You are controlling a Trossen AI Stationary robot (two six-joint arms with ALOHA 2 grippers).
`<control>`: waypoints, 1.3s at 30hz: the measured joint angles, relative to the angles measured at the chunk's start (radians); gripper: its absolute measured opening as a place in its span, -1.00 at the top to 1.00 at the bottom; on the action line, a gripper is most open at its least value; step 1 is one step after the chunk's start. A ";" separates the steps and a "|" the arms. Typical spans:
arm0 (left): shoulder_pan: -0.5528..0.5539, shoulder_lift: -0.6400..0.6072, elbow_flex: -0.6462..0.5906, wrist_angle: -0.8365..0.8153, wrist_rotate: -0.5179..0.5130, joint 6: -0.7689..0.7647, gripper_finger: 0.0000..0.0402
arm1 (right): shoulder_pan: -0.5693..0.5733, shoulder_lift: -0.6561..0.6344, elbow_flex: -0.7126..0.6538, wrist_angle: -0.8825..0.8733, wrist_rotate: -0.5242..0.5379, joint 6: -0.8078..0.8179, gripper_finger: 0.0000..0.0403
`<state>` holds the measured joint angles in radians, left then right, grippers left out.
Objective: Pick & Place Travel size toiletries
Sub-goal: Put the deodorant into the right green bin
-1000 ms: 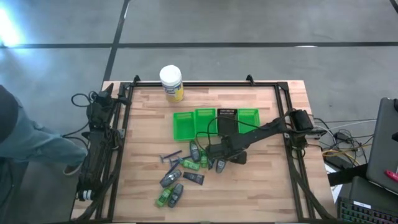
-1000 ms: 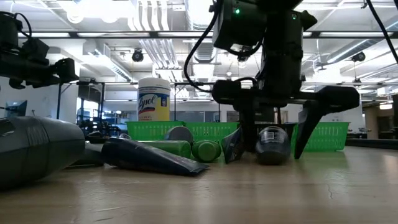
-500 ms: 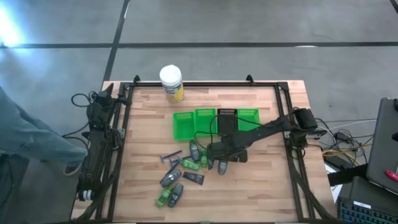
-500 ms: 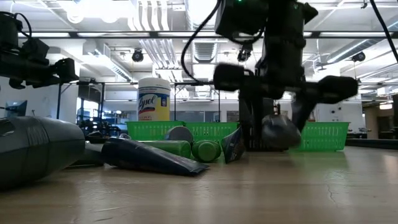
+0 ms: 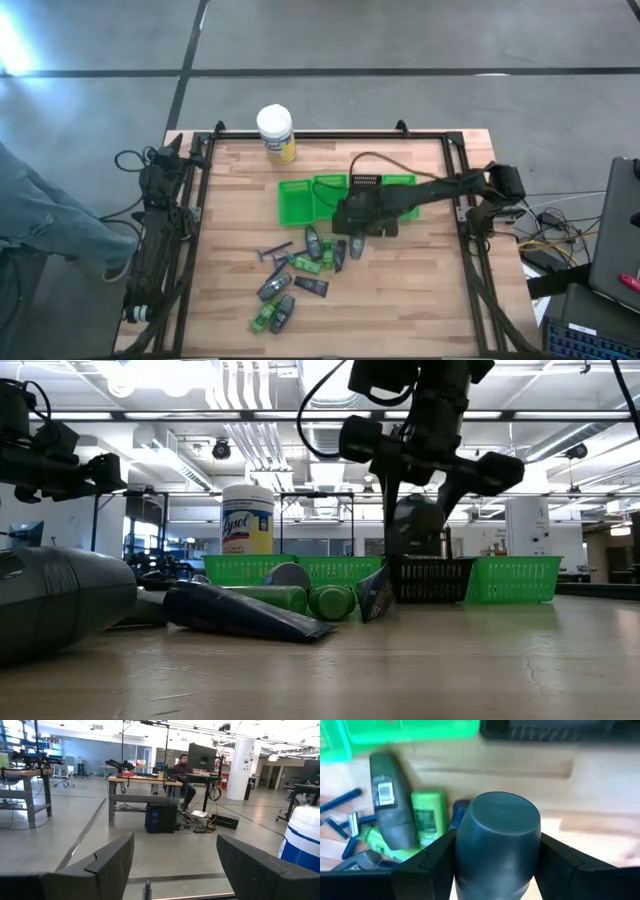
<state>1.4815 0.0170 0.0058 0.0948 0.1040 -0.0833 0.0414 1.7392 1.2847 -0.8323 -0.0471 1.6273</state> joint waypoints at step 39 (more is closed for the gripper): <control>0.000 0.005 0.000 -0.002 0.000 0.000 -0.44 | -0.579 -0.180 -0.311 -0.177 0.025 -0.715 -0.32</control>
<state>1.4815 0.0216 0.0059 0.0933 0.1041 -0.0830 -0.5377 1.5595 0.9733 -1.0096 -0.0225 0.9120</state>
